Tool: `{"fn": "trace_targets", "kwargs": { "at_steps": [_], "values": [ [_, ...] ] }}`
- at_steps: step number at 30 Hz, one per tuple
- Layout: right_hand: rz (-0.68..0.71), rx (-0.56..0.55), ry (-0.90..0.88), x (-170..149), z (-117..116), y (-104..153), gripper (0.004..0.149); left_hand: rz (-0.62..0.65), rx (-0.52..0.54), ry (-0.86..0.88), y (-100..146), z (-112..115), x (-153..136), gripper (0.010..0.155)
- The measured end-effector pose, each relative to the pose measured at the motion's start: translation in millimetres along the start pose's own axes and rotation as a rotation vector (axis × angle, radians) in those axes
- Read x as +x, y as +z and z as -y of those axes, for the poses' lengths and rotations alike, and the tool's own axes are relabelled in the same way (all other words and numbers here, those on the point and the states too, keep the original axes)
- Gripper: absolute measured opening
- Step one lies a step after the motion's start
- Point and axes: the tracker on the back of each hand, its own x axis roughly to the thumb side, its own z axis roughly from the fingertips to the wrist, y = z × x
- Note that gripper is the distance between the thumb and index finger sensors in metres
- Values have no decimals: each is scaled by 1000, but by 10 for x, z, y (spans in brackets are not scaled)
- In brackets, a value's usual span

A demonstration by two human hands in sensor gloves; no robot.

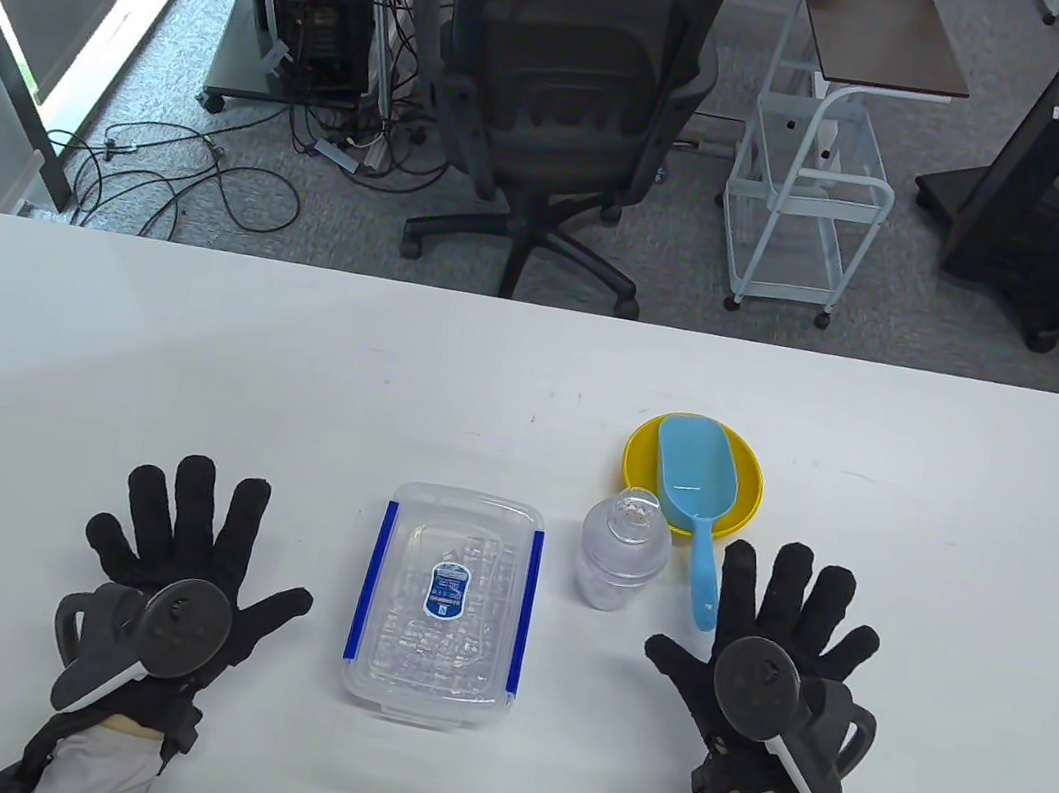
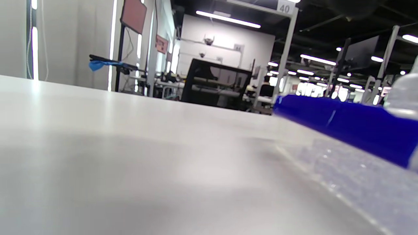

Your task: Shake ice in a plastic shaker with both hands

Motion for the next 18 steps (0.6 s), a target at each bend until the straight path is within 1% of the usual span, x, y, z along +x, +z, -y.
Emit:
{"fn": "trace_targets", "kwargs": {
  "at_steps": [8,18],
  "values": [
    [-17,11,-12,-36,1,1,104,-33,17,37,27,-23,-80,93],
    [-32,22,-28,-74,7,-5,103,-44,-1,46,6,0,-108,92]
  ]
}}
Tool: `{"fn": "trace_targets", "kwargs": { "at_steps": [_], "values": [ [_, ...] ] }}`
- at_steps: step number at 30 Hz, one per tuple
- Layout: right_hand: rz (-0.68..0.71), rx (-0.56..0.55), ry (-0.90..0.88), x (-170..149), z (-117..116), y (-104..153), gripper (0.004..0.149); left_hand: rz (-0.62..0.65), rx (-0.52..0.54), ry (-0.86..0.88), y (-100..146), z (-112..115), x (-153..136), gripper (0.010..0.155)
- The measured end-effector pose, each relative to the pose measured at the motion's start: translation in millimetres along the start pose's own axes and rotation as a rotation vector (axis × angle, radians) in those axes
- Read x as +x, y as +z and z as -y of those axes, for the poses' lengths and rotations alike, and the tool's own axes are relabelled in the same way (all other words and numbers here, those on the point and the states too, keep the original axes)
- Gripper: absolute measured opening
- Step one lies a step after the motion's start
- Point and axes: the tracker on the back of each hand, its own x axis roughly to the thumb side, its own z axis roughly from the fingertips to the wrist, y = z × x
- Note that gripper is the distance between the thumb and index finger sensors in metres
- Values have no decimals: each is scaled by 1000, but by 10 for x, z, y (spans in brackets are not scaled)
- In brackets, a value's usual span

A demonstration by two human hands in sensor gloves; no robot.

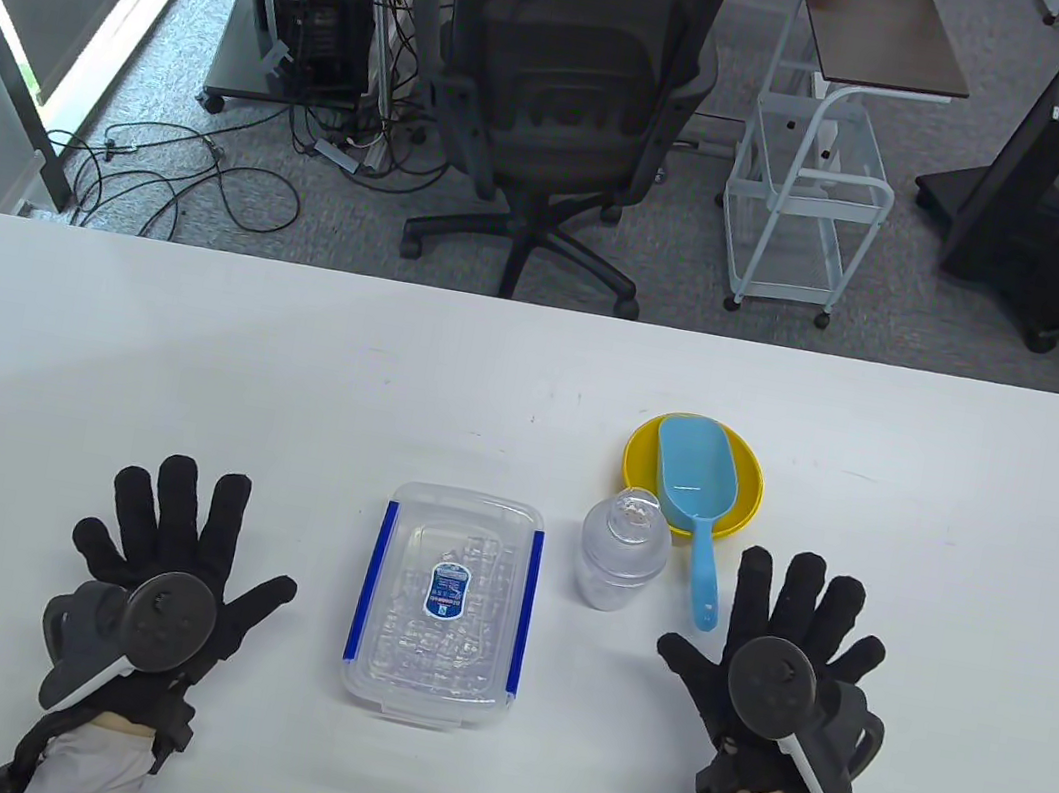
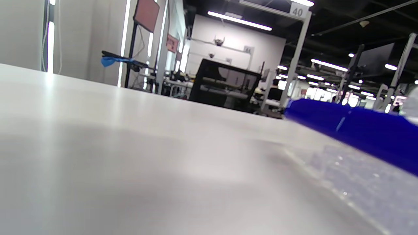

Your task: Shake ice in a plastic shaker with both hands

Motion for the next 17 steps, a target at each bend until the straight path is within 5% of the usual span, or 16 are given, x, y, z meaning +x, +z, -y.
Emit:
{"fn": "trace_targets", "kwargs": {
  "at_steps": [17],
  "values": [
    [29,80,7,20,-77,-18,101,11,-88,5,-51,130,54,90]
  ]
}}
